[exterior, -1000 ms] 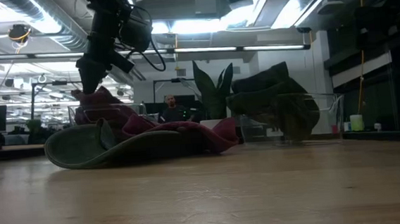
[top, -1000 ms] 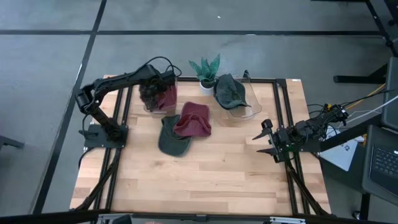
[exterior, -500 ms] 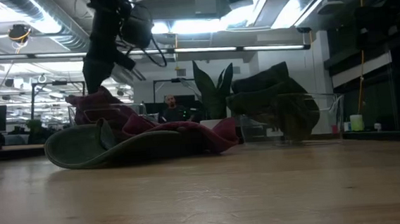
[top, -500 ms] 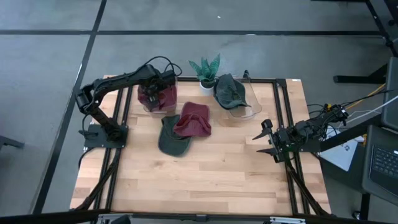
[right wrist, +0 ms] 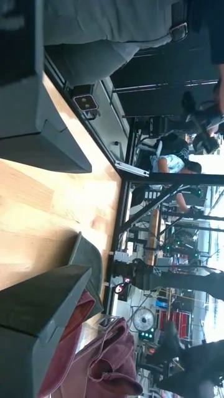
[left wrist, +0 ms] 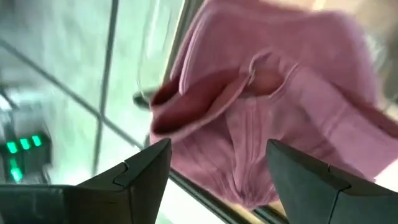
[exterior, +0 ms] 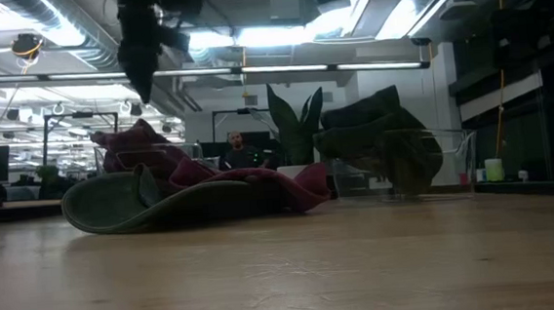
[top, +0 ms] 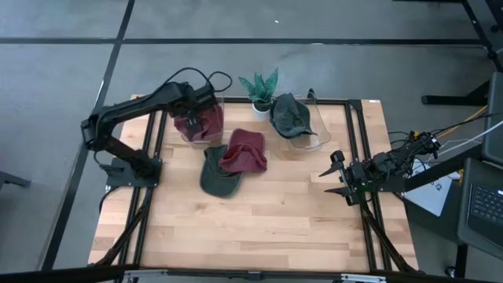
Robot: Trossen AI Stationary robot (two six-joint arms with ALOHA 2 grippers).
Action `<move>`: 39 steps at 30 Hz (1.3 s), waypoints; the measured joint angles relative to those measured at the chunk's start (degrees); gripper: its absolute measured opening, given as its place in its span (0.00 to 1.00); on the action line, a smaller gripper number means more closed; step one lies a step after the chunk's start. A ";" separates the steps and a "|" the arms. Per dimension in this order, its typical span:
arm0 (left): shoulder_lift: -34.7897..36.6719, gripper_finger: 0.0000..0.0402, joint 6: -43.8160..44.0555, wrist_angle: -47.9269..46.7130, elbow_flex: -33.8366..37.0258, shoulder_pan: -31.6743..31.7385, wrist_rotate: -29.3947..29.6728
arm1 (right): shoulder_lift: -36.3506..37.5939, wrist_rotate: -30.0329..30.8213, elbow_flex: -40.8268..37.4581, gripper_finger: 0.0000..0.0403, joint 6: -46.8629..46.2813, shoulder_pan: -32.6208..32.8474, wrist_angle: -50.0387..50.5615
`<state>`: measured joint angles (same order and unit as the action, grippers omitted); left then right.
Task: Pick & Place hat
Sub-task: Put the red cap into the left bin
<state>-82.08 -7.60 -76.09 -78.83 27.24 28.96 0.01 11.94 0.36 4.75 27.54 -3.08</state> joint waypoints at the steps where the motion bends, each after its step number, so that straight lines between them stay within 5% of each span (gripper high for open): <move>1: 0.59 0.65 -1.36 0.93 0.00 -0.88 -0.01 | 0.00 0.01 0.00 0.63 0.00 -0.01 0.01; 12: 3.57 0.65 -16.61 8.77 0.00 -15.49 -8.69 | 0.00 0.01 0.00 0.63 0.00 -0.01 -0.01; 26: -7.20 0.65 -12.02 25.25 1.67 -31.69 -11.52 | 0.00 0.01 0.00 0.63 0.00 0.01 0.01; 39: -21.07 0.65 -6.63 30.25 1.75 -35.93 -9.93 | 0.00 -0.01 0.00 0.63 0.00 0.00 0.01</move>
<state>-103.15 -14.23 -45.84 -77.08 -8.69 19.03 0.01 11.93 0.36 4.75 27.55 -3.07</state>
